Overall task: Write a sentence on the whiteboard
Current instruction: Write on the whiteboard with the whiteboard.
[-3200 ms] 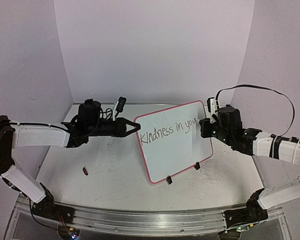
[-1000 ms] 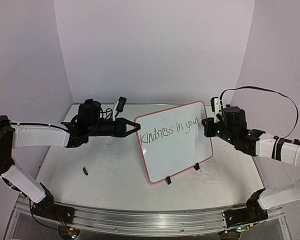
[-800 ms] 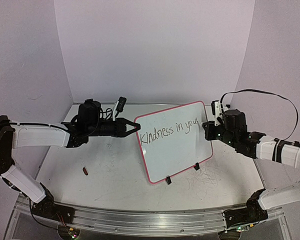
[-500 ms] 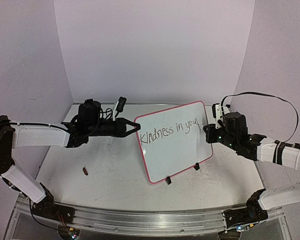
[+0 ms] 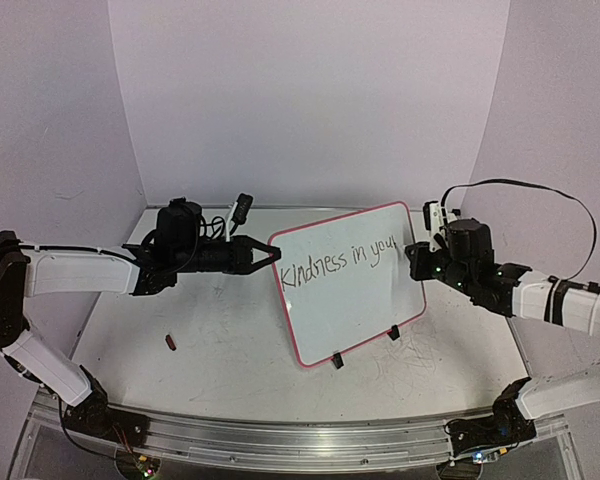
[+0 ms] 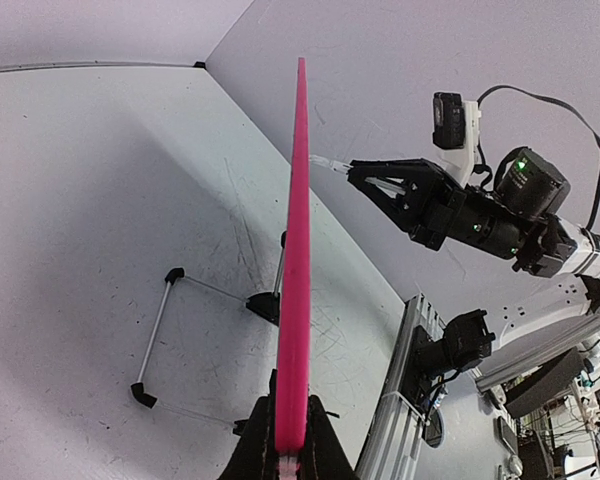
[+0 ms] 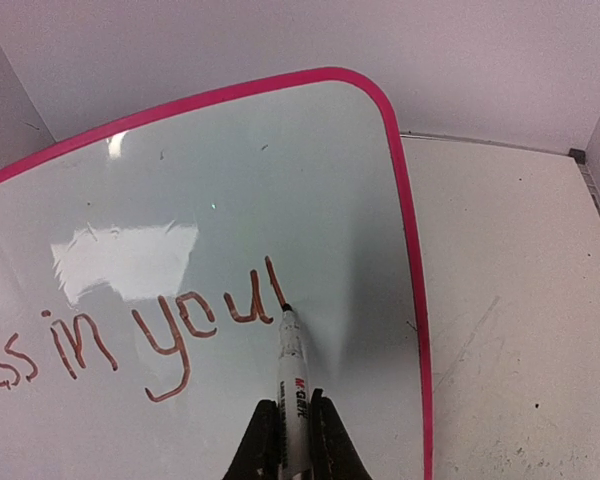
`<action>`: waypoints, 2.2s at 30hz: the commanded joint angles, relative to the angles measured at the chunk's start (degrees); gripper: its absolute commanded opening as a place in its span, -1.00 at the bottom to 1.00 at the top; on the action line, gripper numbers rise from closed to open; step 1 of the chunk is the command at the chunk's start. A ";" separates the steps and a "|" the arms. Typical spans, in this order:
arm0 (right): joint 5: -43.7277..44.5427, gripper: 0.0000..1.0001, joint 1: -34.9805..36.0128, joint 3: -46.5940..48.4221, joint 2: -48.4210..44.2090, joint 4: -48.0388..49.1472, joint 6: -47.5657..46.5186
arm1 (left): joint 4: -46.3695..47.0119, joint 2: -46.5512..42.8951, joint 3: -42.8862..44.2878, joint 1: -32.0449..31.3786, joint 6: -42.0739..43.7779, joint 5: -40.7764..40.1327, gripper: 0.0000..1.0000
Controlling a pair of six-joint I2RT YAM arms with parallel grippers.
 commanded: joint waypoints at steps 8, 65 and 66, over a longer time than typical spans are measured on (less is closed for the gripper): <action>1.56 -1.00 -0.10 3.30 1.58 2.71 -0.08 | -0.14 -1.43 0.16 -0.45 -1.01 0.35 -1.00; 2.76 -1.00 36.70 4.20 -2.40 -11.04 4.40 | -0.14 -2.83 -2.90 -5.84 -3.37 -14.26 -1.00; 2.87 -1.00 37.05 4.60 -1.76 -10.44 4.29 | -0.14 -2.80 -2.93 -5.86 -3.45 -14.43 -1.00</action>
